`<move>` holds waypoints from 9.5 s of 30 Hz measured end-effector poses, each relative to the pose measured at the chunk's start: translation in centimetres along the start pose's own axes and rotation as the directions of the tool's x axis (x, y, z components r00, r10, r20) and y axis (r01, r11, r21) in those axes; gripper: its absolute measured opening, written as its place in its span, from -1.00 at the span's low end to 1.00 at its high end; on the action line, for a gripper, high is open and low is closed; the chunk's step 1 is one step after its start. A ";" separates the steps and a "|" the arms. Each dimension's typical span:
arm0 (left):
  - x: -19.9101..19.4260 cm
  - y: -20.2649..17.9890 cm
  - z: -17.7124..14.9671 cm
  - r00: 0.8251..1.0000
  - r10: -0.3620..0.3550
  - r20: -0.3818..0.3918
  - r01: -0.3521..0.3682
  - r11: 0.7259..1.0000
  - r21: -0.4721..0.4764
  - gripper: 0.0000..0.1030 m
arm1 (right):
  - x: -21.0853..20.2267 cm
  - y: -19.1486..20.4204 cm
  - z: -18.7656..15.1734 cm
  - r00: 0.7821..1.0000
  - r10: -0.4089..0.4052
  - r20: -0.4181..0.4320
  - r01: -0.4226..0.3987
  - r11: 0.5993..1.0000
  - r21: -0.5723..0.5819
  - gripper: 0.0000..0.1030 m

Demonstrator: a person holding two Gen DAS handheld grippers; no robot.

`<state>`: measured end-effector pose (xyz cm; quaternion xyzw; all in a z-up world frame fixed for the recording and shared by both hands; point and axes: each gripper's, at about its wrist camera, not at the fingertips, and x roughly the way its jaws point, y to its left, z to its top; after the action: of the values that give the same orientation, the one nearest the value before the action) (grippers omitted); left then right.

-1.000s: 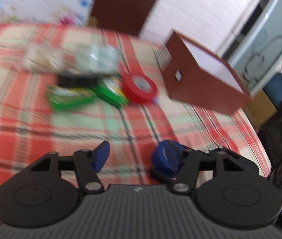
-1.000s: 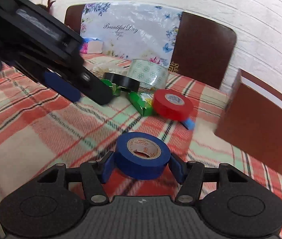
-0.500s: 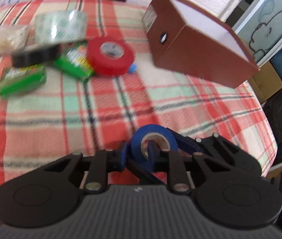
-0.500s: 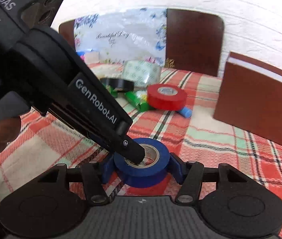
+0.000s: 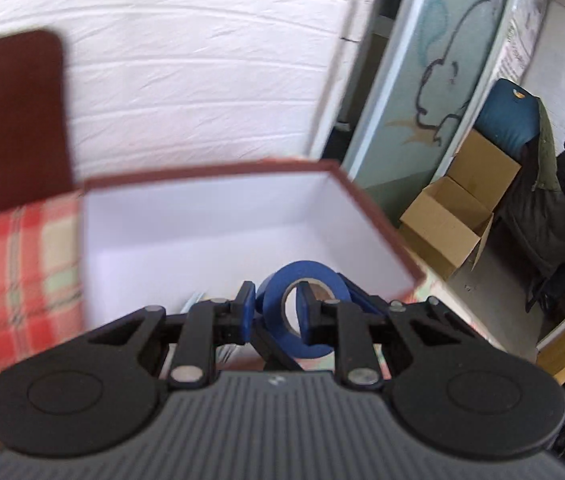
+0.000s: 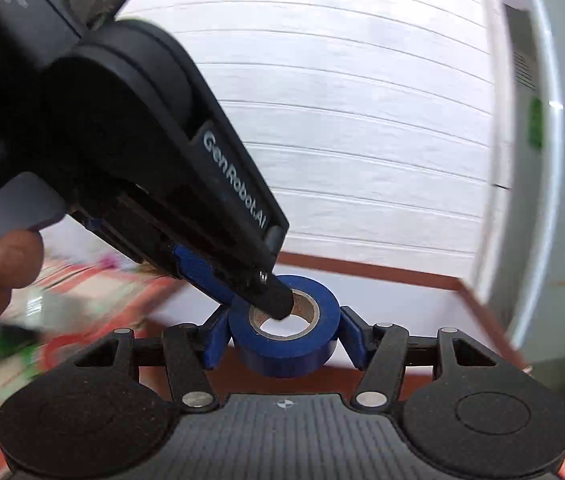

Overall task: Organize objects
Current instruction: 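Lower the blue tape roll into the brown box and release it, then grasp the red tape roll by its rim with the left gripper, then lower the red tape roll into the brown box and release it, then grasp the green snack box with the left gripper, then drop the green snack box into the brown box, then grasp the second green snack packet with the left gripper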

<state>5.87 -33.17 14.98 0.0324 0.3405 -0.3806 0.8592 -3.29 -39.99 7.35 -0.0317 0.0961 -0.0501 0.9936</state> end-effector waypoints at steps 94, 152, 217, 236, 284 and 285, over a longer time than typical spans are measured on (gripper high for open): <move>-7.2 6.2 -2.5 0.986 0.101 0.132 -0.098 0.995 -0.025 -0.36 | -1.3 8.4 0.7 0.996 0.073 0.052 -0.074 0.997 0.019 0.36; -17.9 24.2 -25.5 0.766 0.642 -0.011 -0.619 0.733 -0.281 0.28 | -1.9 15.6 -6.1 0.908 0.194 -0.372 -0.206 0.978 0.007 0.59; -7.3 11.2 -16.6 0.997 0.007 -0.074 -0.023 0.975 -0.221 0.38 | -3.1 12.3 -7.5 0.923 0.091 -0.374 -0.069 0.995 0.071 0.59; -7.3 4.0 -10.8 0.997 -0.050 0.050 0.052 0.998 -0.036 0.01 | -5.9 9.0 -5.4 0.997 0.026 -0.078 -0.017 0.994 0.110 0.18; -13.8 23.8 -24.1 0.853 0.510 0.109 -0.456 0.831 -0.319 0.87 | 8.3 21.8 -3.6 0.875 0.289 -0.389 -0.353 0.930 -0.104 0.47; -13.8 23.8 -24.1 0.853 0.510 0.109 -0.456 0.831 -0.319 0.87 | 8.4 21.5 -3.6 0.869 0.303 -0.391 -0.361 0.929 -0.084 0.40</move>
<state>1.91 0.00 0.09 -0.0411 0.2885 -0.0988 0.9515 6.19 -19.74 0.73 -0.0813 0.2896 0.1243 0.9456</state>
